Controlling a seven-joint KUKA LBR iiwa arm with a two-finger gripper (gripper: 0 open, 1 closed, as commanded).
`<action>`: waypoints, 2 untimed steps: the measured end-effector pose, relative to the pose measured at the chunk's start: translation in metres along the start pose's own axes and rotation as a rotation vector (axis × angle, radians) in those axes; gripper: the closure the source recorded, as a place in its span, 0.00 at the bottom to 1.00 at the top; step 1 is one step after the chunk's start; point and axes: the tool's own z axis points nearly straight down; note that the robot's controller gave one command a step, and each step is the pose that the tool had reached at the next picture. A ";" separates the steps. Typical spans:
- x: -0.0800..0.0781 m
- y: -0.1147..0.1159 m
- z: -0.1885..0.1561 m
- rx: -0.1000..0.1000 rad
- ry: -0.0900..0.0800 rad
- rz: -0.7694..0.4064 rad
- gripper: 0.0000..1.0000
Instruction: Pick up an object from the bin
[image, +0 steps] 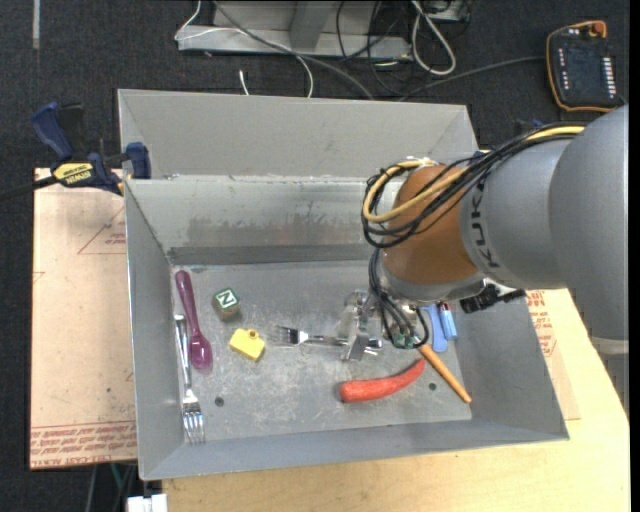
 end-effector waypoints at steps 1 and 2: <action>0.000 0.000 0.000 0.000 0.000 0.000 1.00; 0.002 0.000 -0.029 0.000 0.005 0.000 1.00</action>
Offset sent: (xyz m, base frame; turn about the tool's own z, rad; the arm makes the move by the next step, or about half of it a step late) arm -0.0001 0.0002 0.0577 0.0002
